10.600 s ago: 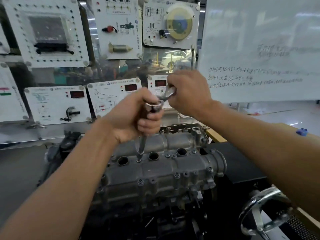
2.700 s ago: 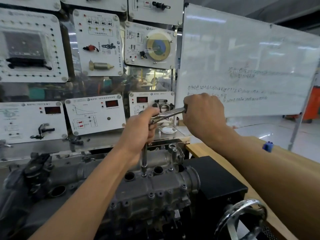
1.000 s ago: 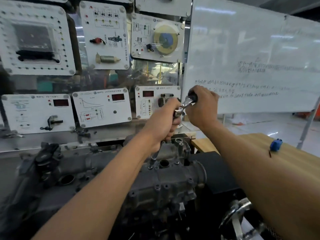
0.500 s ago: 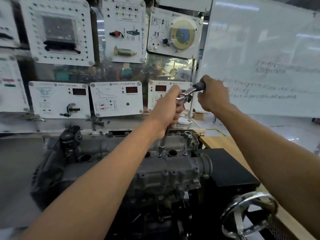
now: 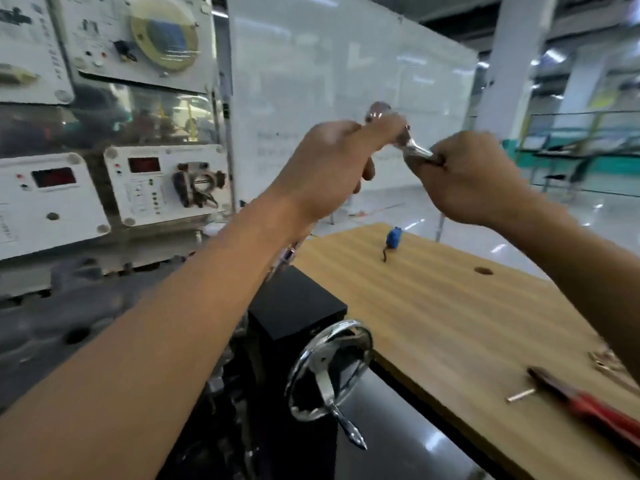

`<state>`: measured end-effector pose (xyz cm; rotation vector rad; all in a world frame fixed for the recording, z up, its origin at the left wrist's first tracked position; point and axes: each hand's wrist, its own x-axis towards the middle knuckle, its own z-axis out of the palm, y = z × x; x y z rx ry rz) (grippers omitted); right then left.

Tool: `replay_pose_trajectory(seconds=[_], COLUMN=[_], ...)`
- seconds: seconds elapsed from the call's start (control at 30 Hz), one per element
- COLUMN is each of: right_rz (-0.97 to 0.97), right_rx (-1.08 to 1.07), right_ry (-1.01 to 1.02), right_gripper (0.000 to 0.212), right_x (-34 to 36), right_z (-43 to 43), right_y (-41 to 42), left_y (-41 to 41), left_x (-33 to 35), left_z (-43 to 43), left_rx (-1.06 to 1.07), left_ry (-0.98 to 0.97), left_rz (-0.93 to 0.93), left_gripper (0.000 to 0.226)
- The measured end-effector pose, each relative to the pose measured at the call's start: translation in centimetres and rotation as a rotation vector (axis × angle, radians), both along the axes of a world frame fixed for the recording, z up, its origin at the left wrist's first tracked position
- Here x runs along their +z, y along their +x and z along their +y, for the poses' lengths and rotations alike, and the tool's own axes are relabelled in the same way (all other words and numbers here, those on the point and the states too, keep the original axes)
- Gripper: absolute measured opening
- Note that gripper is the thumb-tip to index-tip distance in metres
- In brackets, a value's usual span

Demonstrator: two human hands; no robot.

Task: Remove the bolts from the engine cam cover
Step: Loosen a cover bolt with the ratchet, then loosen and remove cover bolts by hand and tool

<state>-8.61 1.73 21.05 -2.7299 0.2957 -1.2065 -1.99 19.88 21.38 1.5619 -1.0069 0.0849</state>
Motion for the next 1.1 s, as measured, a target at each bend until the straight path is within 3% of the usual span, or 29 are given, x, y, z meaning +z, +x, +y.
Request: replay_pose_trajectory(seconds=[0.1, 0.17, 0.3, 0.47, 0.6, 0.7, 0.83, 0.9, 0.97, 1.1], right_rz=[0.331, 0.503, 0.580, 0.599, 0.672, 0.611, 0.597, 0.687, 0.879, 1.115], right_rx=[-0.224, -0.330, -0.457, -0.447, -0.468, -0.449, -0.407, -0.445, -0.485, -0.469], right_ry=[0.309, 0.463, 0.610, 0.659, 0.484, 0.435, 0.079, -0.007, 0.048, 0.264], right_gripper=[0.052, 0.047, 0.041, 0.030, 0.027, 0.017, 0.010, 0.009, 0.022, 0.018], right_x=[-4.4, -8.3, -15.3, -19.6, -22.3, -23.8, -23.5, -23.1, -23.0, -22.2], right_z=[-7.8, -12.3, -18.2, -21.1, -22.0, -22.5, -22.5, -22.2, -21.9, -21.7], right_y=[-3.6, -5.6, -7.7, -7.6, -6.8, -6.8, -7.3, -7.7, -8.0, -7.3], left_y=[-0.2, 0.0, 0.0, 0.4, 0.9, 1.2, 1.5, 1.3, 0.8, -1.5], left_x=[-6.3, -11.2, -19.1, -23.8, -26.9, -27.8, -28.5, -29.2, -29.4, -29.0], left_z=[-6.2, -9.4, -14.6, -18.0, -19.9, -21.0, -21.3, -21.1, -20.7, -20.0], left_rx=[0.038, 0.054, 0.023, 0.095, 0.164, 0.201, 0.212, 0.233, 0.289, 0.267], left_ry=[0.249, 0.455, 0.679, 0.667, 0.753, 0.712, 0.684, 0.644, 0.592, 0.485], left_rz=[-0.193, -0.269, -0.231, -0.199, -0.321, -0.325, -0.303, -0.340, -0.409, -0.573], left_gripper=[0.021, 0.020, 0.025, 0.026, 0.028, 0.027, 0.025, 0.025, 0.026, 0.021])
